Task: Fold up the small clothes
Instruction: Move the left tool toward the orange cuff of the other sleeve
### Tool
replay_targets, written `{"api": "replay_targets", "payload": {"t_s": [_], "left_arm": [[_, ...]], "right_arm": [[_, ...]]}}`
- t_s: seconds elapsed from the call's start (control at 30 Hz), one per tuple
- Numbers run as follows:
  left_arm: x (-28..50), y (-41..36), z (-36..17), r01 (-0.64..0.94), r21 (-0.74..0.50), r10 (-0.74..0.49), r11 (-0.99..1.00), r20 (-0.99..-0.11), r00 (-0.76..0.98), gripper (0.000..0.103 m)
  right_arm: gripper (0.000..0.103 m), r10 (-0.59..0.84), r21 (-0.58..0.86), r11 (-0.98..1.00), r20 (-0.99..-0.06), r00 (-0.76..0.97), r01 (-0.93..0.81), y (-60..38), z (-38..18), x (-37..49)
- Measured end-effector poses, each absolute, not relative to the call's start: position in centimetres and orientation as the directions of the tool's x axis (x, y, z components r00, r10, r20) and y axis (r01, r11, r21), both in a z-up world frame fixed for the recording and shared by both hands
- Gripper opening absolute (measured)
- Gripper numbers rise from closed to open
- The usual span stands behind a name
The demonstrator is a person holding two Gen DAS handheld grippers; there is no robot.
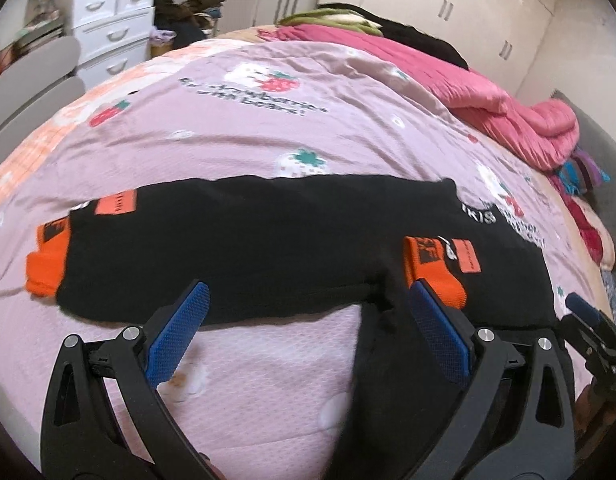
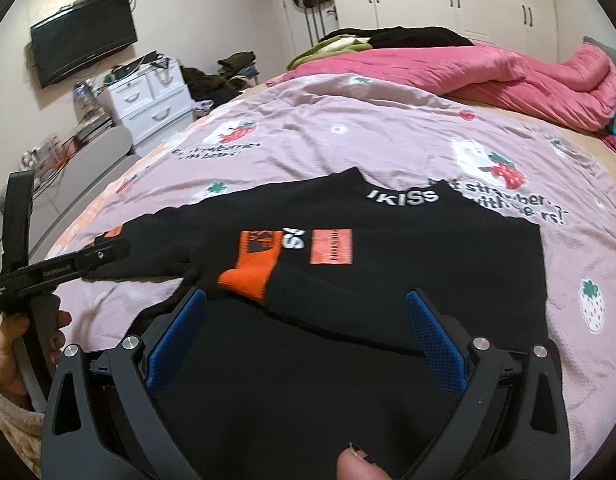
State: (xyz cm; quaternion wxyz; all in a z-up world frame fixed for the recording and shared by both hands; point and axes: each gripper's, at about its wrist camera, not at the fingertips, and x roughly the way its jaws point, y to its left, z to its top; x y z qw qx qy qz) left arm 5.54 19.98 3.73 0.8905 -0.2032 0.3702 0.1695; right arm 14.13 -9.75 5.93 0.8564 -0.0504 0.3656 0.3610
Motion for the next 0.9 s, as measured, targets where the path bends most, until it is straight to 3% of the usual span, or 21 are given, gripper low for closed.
{"api": "replay_targets", "payload": {"t_s": [0.9], "left_arm": [[0.9,27.8,3.8,-0.665,-0.296,0.285,0.686,-0.731,0.620,0.094]], "right_arm": [[0.099,0.642,0.156,0.609,-0.673,0.367,-0.778,1.2,6.7,10.8]]}}
